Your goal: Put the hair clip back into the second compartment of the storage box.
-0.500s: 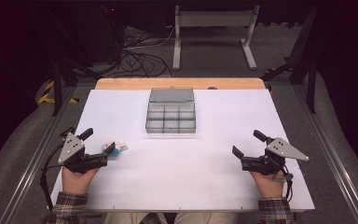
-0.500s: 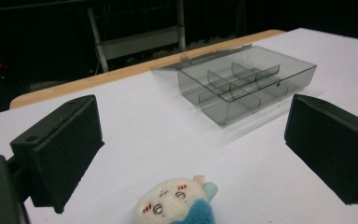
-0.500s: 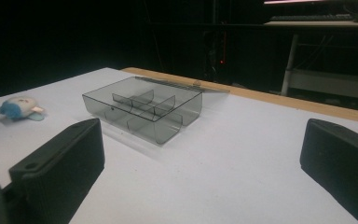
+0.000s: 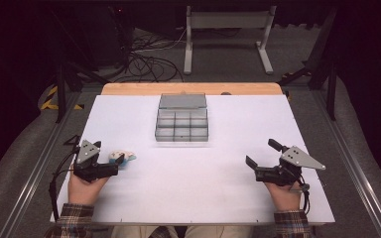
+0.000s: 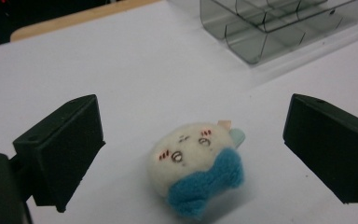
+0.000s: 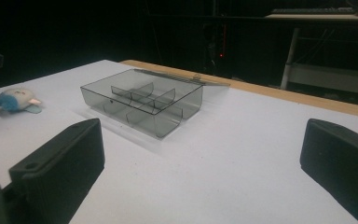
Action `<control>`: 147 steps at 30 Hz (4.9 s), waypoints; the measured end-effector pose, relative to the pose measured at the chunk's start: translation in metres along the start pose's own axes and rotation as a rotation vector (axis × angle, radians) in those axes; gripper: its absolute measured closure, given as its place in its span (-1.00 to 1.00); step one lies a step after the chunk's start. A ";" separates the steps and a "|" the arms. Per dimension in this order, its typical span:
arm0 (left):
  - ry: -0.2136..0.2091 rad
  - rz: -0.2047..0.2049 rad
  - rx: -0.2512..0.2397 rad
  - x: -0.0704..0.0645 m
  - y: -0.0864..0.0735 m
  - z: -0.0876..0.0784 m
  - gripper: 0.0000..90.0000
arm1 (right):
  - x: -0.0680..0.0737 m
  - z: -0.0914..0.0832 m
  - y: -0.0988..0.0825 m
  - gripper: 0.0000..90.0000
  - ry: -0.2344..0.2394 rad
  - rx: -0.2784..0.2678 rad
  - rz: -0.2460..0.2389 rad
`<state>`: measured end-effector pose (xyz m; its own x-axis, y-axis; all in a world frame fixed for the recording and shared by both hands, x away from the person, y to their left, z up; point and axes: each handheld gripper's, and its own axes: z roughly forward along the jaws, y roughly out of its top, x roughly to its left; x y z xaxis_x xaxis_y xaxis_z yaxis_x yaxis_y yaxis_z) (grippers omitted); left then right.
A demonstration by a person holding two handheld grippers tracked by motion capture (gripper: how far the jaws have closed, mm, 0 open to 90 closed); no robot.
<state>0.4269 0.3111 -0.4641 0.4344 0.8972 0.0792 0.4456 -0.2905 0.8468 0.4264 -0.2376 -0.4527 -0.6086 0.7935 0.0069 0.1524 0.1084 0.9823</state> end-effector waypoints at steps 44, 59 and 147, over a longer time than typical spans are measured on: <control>-0.016 -0.001 0.207 -0.002 -0.002 0.032 -0.21 | 0.006 0.006 -0.001 -0.99 0.016 0.028 -0.018; -0.061 0.021 0.088 -0.028 0.018 0.028 -0.21 | 0.006 0.007 -0.001 -0.99 0.014 0.036 -0.017; -0.126 0.044 0.034 -0.058 0.126 0.107 -0.21 | 0.005 0.010 -0.002 -0.98 0.005 0.055 -0.016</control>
<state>0.5412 0.1865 -0.4181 0.5475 0.8354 0.0472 0.4493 -0.3412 0.8257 0.4306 -0.2281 -0.4565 -0.6153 0.7883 -0.0078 0.1848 0.1538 0.9707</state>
